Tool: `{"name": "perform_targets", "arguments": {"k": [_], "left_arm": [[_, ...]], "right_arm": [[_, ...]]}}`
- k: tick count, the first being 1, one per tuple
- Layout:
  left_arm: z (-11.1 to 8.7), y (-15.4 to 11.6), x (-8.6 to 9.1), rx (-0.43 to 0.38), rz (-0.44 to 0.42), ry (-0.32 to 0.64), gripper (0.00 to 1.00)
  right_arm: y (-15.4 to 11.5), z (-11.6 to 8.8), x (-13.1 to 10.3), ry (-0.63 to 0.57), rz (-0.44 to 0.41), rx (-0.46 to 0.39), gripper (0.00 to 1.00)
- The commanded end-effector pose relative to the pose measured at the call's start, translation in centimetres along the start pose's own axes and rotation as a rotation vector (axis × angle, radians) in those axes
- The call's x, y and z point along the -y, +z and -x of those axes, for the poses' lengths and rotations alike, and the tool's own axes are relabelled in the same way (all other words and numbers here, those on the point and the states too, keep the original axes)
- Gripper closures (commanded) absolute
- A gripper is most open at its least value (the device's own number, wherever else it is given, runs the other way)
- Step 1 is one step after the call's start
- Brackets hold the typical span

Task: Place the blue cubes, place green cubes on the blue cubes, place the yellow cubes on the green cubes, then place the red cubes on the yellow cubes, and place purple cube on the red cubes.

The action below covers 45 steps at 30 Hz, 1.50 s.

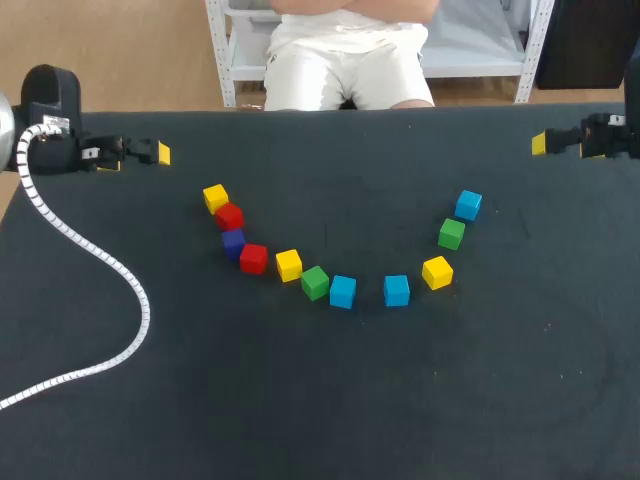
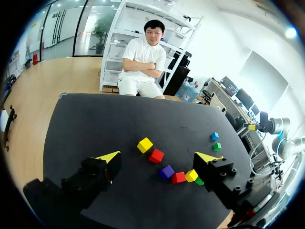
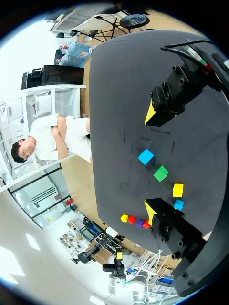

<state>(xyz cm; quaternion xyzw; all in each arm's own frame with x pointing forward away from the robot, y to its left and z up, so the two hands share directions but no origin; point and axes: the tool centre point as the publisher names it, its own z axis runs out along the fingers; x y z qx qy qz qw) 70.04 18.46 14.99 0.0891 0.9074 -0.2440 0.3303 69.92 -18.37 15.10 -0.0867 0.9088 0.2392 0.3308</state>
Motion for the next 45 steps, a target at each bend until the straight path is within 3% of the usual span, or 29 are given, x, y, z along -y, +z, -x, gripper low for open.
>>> {"name": "perform_targets", "arguments": {"k": [1, 4, 24, 38, 45], "left_arm": [[0.1, 0.2, 0.4, -0.006, -0.012, 0.010, 0.00], [0.3, 0.5, 1.3, -0.028, -0.033, 0.045, 0.00], [0.3, 0.4, 1.2, -0.027, -0.023, 0.045, 0.00], [0.9, 0.4, 6.8, -0.170, -0.091, 0.354, 0.00], [0.9, 0.2, 8.4, -0.186, -0.108, 0.417, 0.00]], "right_arm": [[0.0, 0.0, 0.0, 0.000, 0.001, 0.000, 0.00], [0.0, 0.0, 0.0, 0.000, 0.001, 0.000, 0.00], [0.0, 0.0, 0.0, 0.000, 0.001, 0.000, 0.00], [0.0, 0.0, 0.0, 0.000, 0.001, 0.000, 0.00], [0.0, 0.0, 0.0, 0.000, 0.001, 0.000, 0.00]]}}
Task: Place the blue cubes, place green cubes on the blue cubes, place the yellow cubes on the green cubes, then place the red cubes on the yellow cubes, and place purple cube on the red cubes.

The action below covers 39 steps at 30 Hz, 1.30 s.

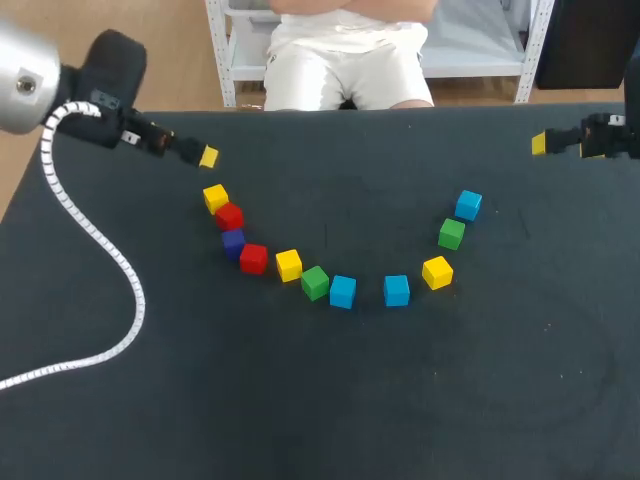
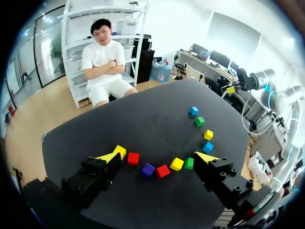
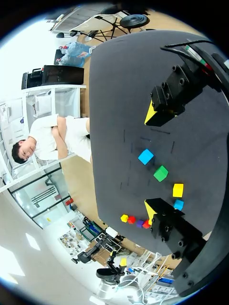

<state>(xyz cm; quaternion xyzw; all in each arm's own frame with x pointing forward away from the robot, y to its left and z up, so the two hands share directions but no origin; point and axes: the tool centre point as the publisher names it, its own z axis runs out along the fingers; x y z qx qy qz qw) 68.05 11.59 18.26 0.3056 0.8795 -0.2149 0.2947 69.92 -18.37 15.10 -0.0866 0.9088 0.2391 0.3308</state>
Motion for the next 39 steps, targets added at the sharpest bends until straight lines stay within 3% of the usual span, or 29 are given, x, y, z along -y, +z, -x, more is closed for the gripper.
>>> {"name": "perform_targets", "arguments": {"k": [1, 16, 39], "left_arm": [[0.6, 0.0, 0.6, -0.032, -0.005, 0.021, 0.00], [0.5, 1.4, 3.4, -0.120, -0.109, 0.190, 0.00], [0.2, 1.3, 3.5, -0.130, -0.142, 0.163, 0.00]], "right_arm": [[0.0, 0.0, 0.0, 0.000, 0.001, 0.000, 0.00], [0.0, 0.0, 0.0, 0.000, 0.001, 0.000, 0.00], [0.0, 0.0, 0.0, 0.000, 0.001, 0.000, 0.00]]}}
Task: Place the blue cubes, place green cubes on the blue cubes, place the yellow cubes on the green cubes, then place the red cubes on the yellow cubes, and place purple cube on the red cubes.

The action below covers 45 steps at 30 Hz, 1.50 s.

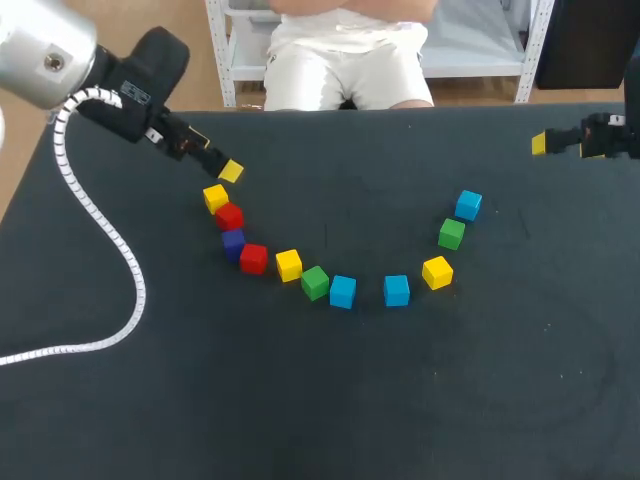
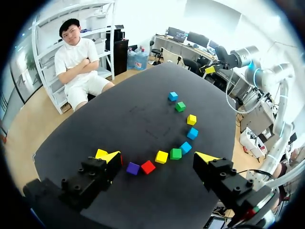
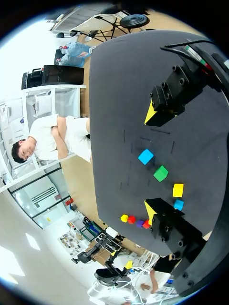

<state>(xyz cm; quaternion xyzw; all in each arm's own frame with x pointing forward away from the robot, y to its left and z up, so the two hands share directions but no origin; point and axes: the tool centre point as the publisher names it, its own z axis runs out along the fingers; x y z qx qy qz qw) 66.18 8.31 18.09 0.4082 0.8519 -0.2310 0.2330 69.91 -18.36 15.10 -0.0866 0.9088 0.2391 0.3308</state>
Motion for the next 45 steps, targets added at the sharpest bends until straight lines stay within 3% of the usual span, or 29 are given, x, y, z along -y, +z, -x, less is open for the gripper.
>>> {"name": "perform_targets", "arguments": {"k": [1, 3, 5, 10, 15, 22, 31, 37, 45], "left_arm": [[0.1, 0.0, -0.1, -0.003, -0.003, 0.001, 0.00], [1.0, 0.5, 1.1, 0.009, -0.013, 0.071, 0.00], [2.2, 1.4, 2.4, -0.063, -0.037, 0.149, 0.00], [4.4, 2.3, 5.7, -0.147, -0.093, 0.332, 0.00], [4.8, 2.4, 8.5, -0.244, -0.137, 0.434, 0.00], [2.7, 1.4, 11.1, -0.347, -0.139, 0.446, 0.00], [-1.0, 2.4, 12.3, -0.397, -0.081, 0.415, 0.00], [-3.3, 4.0, 12.7, -0.394, -0.094, 0.438, 0.00], [-5.3, 4.2, 12.6, -0.325, -0.053, 0.406, 0.00]], "right_arm": [[0.0, 0.0, 0.0, 0.000, 0.001, 0.000, 0.00], [0.0, 0.0, 0.0, 0.000, 0.001, 0.000, 0.00], [0.0, 0.0, 0.0, 0.000, 0.001, 0.000, 0.00], [0.0, 0.0, 0.0, 0.000, 0.001, 0.000, 0.00], [0.0, 0.0, 0.0, 0.000, 0.001, 0.000, 0.00], [0.0, 0.0, 0.0, 0.000, 0.001, 0.000, 0.00], [0.0, 0.0, 0.0, 0.000, 0.001, 0.000, 0.00], [0.0, 0.0, 0.0, 0.000, 0.001, 0.000, 0.00], [0.0, 0.0, 0.0, 0.000, 0.001, 0.000, 0.00]]}}
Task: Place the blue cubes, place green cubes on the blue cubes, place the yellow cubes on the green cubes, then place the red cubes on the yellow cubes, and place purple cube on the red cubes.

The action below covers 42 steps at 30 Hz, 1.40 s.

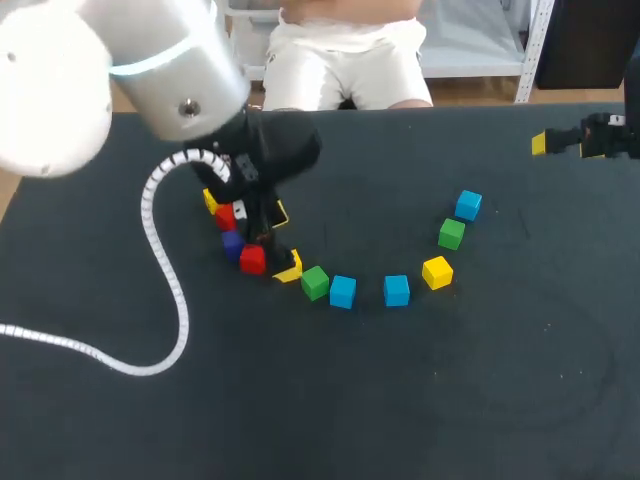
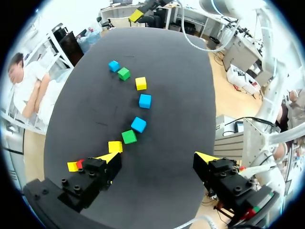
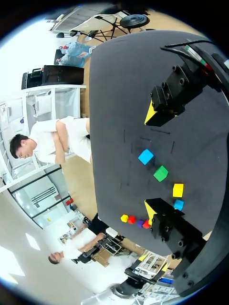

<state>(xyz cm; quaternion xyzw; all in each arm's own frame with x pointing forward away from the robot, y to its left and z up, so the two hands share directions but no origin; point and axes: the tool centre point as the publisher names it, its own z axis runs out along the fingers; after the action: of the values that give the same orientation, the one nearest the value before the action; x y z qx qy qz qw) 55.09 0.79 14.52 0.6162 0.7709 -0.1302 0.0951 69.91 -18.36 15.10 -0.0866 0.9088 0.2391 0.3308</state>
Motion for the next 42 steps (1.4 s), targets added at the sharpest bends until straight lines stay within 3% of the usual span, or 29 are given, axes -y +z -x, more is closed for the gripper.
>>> {"name": "perform_targets", "arguments": {"k": [1, 6, 28, 35, 42], "left_arm": [[-1.6, -0.1, 0.9, 0.060, 0.037, -0.015, 0.00], [-2.8, -0.5, 0.6, 0.094, 0.059, -0.063, 0.00], [-2.8, -0.6, 0.4, 0.075, 0.054, -0.078, 0.00], [-2.8, -0.6, 0.4, 0.075, 0.054, -0.078, 0.00], [-2.8, -0.6, 0.4, 0.075, 0.054, -0.078, 0.00]], "right_arm": [[0.0, 0.0, 0.0, 0.000, 0.001, 0.000, 0.00], [0.0, 0.0, 0.0, 0.000, 0.001, 0.000, 0.00], [-0.3, 0.1, 0.1, -0.011, 0.021, 0.012, 0.00], [-1.0, 1.2, -3.0, -0.184, 0.132, 0.031, 0.00], [-0.7, 0.0, -7.4, -0.484, 0.277, -0.130, 0.00]]}}
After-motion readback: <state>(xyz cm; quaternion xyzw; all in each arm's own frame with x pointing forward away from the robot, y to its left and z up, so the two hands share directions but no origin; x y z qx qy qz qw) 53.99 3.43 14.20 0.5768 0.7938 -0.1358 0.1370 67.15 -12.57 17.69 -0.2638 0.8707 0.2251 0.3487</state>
